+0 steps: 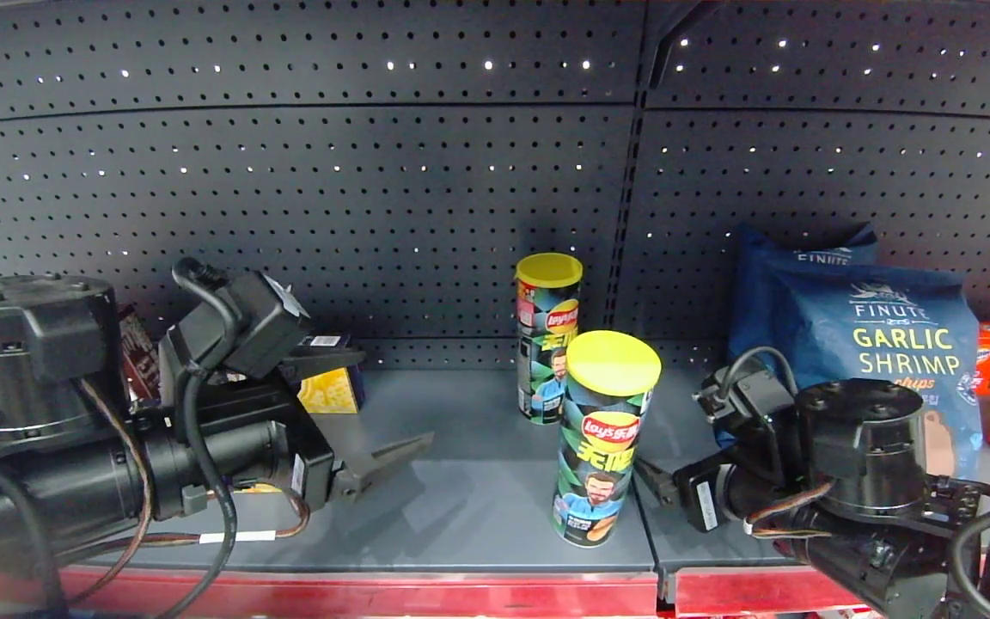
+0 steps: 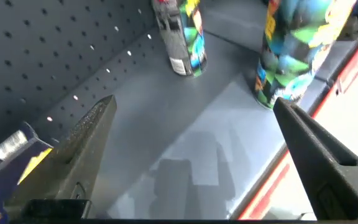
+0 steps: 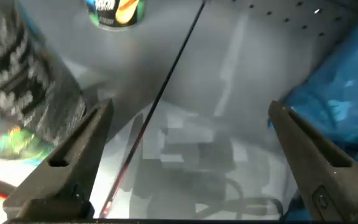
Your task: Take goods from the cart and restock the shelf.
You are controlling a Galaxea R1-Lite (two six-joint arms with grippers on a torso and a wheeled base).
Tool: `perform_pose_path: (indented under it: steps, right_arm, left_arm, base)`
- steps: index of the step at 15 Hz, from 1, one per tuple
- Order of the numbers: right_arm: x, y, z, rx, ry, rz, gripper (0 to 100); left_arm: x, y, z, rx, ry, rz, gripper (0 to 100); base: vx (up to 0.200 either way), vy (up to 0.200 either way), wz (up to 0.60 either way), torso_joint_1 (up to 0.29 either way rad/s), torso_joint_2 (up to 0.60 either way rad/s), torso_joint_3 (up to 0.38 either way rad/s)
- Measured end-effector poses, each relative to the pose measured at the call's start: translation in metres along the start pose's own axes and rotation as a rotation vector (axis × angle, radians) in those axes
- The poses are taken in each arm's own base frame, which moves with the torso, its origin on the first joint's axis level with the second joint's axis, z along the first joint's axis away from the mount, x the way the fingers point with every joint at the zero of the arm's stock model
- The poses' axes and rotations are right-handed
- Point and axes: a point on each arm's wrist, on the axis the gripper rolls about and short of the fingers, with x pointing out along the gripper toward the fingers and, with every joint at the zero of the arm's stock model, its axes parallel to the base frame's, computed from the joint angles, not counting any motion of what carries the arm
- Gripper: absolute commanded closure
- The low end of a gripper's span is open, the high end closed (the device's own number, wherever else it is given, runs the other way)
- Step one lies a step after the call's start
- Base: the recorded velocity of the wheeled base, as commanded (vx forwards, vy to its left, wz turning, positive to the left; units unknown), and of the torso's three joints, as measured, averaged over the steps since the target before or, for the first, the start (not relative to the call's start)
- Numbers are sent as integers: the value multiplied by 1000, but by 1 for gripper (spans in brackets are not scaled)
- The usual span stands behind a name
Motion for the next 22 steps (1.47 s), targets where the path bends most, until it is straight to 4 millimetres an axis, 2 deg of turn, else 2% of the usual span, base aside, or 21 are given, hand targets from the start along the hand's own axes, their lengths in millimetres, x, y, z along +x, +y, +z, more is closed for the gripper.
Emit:
perform_pose_path:
  steps: [9,22]
  right_arm:
    - [5,22,-3,-31,9,62,0]
    - [14,37,-2,-34,5,91,0]
  left_arm:
    - [0,-2,-7,-8,23,-5,0]
    - [-1,-4,-13,-7,43,-14,0]
  base:
    - [0,0,0,0,0,0]
    - [0,0,0,0,0,0]
